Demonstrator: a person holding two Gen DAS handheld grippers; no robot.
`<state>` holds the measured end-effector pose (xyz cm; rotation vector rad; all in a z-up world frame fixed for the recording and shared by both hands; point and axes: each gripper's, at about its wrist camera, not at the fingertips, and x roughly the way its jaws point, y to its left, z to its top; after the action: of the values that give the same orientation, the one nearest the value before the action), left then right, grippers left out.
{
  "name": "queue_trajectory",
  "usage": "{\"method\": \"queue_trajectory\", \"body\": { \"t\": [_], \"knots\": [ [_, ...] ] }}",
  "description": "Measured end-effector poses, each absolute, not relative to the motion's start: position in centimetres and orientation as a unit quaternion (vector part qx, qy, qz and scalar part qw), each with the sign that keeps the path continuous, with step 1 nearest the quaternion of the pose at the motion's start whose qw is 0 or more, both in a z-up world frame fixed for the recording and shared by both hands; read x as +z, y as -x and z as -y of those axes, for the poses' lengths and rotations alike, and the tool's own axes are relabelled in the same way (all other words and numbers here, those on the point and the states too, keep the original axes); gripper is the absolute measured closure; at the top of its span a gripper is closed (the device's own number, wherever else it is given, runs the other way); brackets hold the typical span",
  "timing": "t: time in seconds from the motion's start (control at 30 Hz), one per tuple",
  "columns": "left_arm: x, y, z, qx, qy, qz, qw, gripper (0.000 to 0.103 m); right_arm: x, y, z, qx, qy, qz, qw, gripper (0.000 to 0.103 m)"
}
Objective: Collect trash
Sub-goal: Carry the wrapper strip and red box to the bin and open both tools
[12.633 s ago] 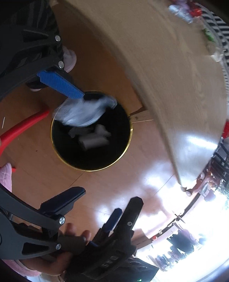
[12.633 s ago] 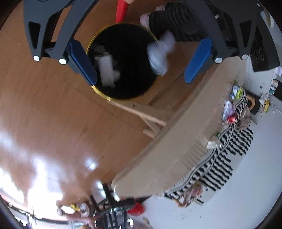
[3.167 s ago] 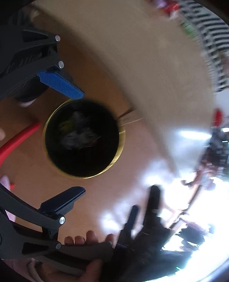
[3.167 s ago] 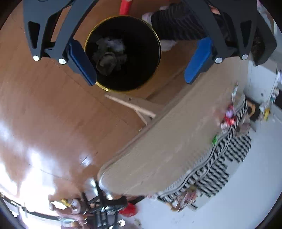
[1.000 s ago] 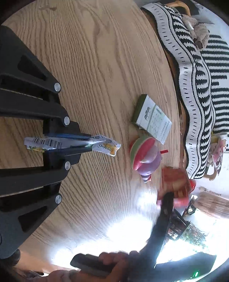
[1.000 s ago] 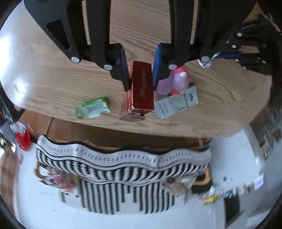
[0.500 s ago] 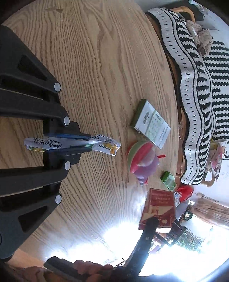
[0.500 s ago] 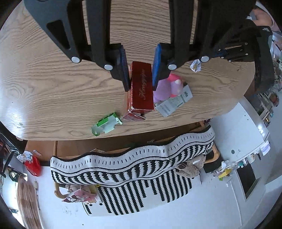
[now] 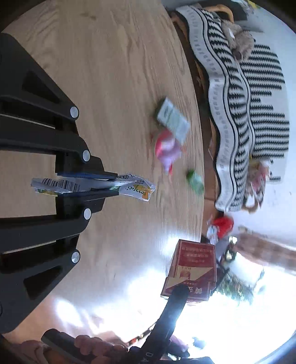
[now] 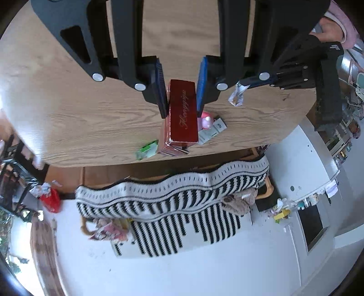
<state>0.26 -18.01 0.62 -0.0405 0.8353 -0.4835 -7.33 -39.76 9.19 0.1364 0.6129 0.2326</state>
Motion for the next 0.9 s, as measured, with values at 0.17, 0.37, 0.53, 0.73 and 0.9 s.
{"method": "queue_trajectory", "body": {
  "t": [0.17, 0.37, 0.53, 0.73, 0.9],
  "knots": [
    [1.8, 6.0, 23.0, -0.293, -0.009, -0.404, 0.866, 0.095, 10.5, 15.2, 44.2, 0.067, -0.067, -0.307, 0.947, 0.079],
    [1.5, 12.1, 28.9, -0.358, -0.023, -0.424, 0.832, 0.095, 8.5, 24.5, 49.2, 0.016, -0.098, -0.321, 0.942, 0.081],
    [-0.6, 15.1, 33.3, -0.387, -0.044, -0.454, 0.801, 0.095, 3.9, 30.5, 52.8, -0.005, -0.151, -0.361, 0.92, 0.081],
    [-2.6, 17.6, 37.0, -0.402, -0.083, -0.477, 0.777, 0.095, 1.1, 33.8, 55.8, -0.027, -0.193, -0.373, 0.907, 0.081],
    [-4.0, 18.4, 39.3, -0.413, -0.108, -0.491, 0.759, 0.094, -0.1, 34.1, 57.5, -0.034, -0.219, -0.383, 0.897, 0.081]
  ]
}}
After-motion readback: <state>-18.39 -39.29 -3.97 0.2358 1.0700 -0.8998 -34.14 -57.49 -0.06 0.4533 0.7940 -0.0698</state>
